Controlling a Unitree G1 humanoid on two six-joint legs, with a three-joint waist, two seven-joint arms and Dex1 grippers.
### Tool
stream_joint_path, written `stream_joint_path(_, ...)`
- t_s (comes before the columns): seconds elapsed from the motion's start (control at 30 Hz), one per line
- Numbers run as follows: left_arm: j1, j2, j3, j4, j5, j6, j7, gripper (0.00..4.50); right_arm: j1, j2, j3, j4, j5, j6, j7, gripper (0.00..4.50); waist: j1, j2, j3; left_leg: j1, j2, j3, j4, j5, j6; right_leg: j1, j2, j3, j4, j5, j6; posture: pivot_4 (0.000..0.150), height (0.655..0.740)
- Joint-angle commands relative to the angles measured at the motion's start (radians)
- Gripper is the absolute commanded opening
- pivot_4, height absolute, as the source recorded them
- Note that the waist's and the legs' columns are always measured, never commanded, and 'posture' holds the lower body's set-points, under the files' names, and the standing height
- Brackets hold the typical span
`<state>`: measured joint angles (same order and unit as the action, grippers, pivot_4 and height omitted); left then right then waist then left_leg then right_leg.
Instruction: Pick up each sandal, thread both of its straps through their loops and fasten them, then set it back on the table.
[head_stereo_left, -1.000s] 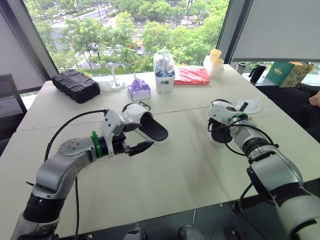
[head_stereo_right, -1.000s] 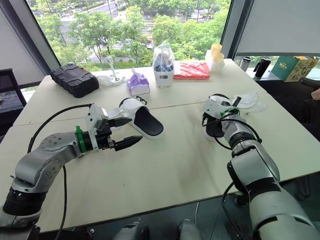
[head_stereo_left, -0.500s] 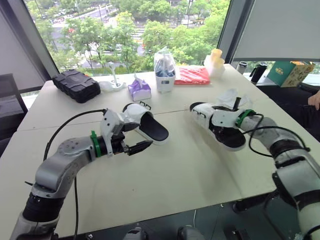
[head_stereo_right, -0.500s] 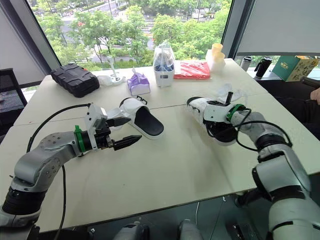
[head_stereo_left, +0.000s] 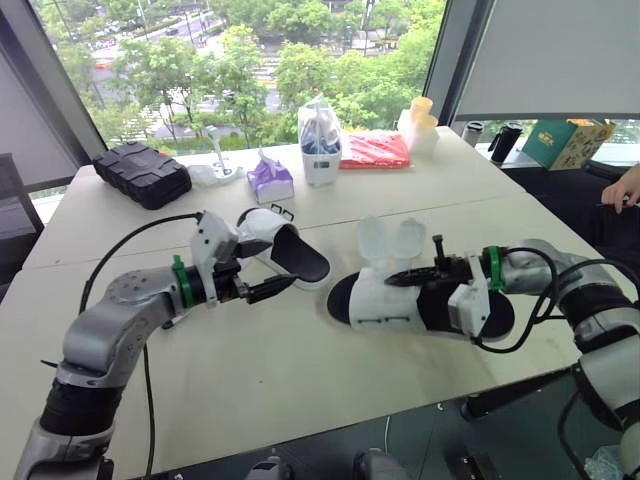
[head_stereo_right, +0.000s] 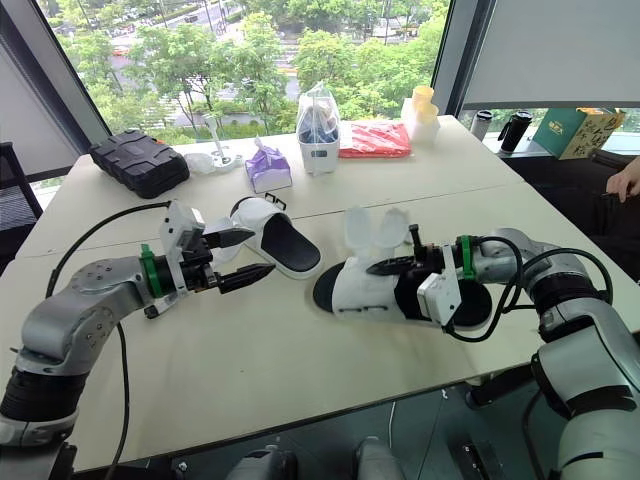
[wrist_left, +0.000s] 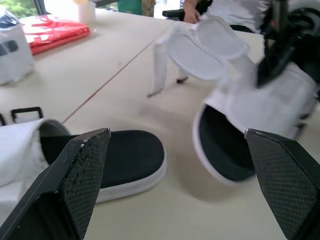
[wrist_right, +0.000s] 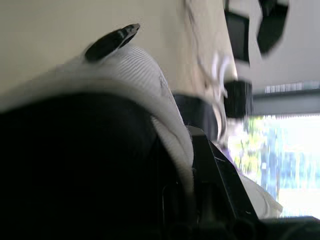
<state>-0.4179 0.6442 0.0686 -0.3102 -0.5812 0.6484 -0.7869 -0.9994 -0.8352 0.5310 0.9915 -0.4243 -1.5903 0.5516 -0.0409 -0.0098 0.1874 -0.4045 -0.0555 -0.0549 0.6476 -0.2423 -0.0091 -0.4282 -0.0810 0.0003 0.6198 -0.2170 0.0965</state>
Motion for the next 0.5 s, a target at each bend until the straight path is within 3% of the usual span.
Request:
stream_joint_path(0.03,0.003,0.0,0.022,-0.053,-0.017,0.006,0.015,4.5,0.016,0.027,0.015,-0.098,-0.037,-0.024,-0.074,0.09,0.001,0.0,0.0,0.0,0.0,0.0,0.0,0.0,0.0,0.0,0.0,0.0,0.0,0.0,0.0,0.15,0.74)
stream_joint_path(0.5,0.009,0.0,0.008,-0.075,-0.022,0.017,0.008,4.5,0.006,0.095,0.068,-0.17,-0.327,-0.024,-0.342,0.09,0.008,0.0,0.0,0.001,0.0,0.0,0.001,0.001,-0.002,0.0,0.0,0.001,0.003,0.0,0.0,0.15,0.74)
